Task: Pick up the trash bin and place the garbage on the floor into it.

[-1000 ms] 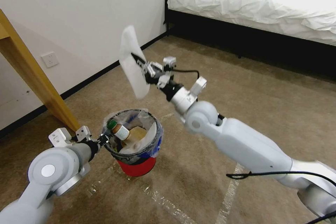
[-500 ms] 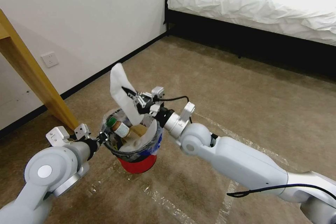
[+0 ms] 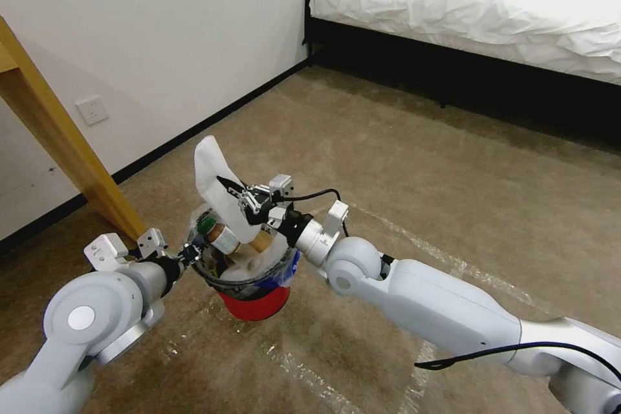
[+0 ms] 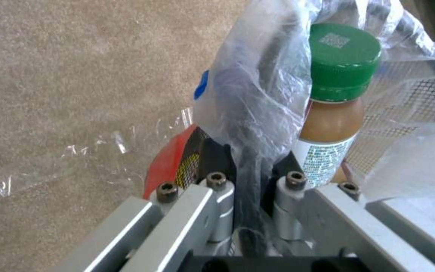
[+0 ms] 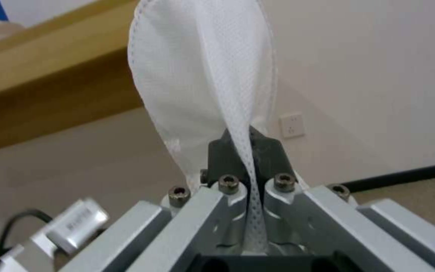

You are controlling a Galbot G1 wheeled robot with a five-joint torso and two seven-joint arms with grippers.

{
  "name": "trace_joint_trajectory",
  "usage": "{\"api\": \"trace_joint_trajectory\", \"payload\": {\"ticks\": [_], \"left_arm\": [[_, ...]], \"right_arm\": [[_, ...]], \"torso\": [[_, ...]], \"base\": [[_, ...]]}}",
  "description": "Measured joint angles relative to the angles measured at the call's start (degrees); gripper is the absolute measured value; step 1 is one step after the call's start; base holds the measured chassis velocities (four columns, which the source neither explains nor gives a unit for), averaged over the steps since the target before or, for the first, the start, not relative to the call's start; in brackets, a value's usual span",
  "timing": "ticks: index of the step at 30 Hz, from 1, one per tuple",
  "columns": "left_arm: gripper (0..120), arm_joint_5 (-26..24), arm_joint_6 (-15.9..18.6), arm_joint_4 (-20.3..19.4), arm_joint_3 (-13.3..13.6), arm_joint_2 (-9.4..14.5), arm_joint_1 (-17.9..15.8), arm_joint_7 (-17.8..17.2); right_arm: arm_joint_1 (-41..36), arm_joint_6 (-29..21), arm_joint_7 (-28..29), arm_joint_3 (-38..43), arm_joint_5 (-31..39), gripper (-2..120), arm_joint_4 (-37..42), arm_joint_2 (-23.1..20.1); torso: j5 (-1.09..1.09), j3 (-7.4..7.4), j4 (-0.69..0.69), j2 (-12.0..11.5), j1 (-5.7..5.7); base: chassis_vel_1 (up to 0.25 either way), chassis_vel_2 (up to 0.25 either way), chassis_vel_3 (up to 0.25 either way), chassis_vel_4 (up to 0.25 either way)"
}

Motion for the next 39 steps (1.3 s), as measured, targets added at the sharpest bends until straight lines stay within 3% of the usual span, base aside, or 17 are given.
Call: {"api": "trace_joint_trajectory", "payload": {"ticks": [39], "left_arm": [[4, -0.8, -0.4, -1.1, -1.1, 0.3, 0.7, -0.3]], "right_arm": [[-3.2, 2.8, -1.6, -1.9, -6.8, 0, -6.6, 0.5]], "torso": [[0.0, 0.0, 0.0, 0.0, 0.0]], "base": [[0.0, 0.0, 0.0, 0.0]]}}
